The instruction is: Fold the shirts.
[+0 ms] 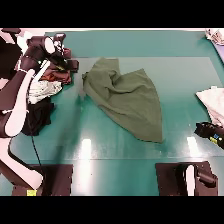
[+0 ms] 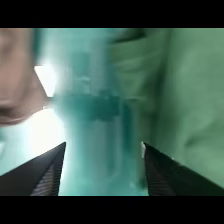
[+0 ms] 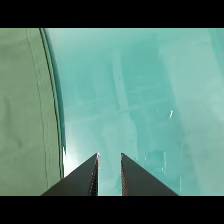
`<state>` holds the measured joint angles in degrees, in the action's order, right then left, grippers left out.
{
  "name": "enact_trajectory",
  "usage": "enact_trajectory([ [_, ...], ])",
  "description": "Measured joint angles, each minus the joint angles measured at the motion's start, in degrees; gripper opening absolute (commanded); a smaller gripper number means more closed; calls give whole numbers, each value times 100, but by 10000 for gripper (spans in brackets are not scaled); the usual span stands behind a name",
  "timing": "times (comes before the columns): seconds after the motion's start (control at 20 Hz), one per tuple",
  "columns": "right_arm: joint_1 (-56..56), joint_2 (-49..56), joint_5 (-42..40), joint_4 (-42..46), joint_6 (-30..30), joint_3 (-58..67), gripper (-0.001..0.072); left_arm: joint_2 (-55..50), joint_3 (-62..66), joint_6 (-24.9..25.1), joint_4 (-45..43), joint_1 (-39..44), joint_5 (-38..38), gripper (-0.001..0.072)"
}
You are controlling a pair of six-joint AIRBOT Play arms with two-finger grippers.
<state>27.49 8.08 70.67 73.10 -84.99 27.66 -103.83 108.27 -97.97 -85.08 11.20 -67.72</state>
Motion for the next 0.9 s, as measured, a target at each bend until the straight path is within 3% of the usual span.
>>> enact_trajectory([
  [0.05,0,0,20,-2,0,0,175,-125,-7,68,170,7,98,585],
  [0.1,0,0,57,-2,0,0,175,-236,-15,111,332,4,197,714],
  [0.35,0,0,245,-4,0,0,175,-654,-31,186,916,-4,857,708],
  [0.55,0,0,323,-7,0,0,175,-778,-35,-2,901,-11,1228,709],
  [0.9,0,0,407,-7,0,0,175,-820,-35,-485,538,-192,1023,708],
])
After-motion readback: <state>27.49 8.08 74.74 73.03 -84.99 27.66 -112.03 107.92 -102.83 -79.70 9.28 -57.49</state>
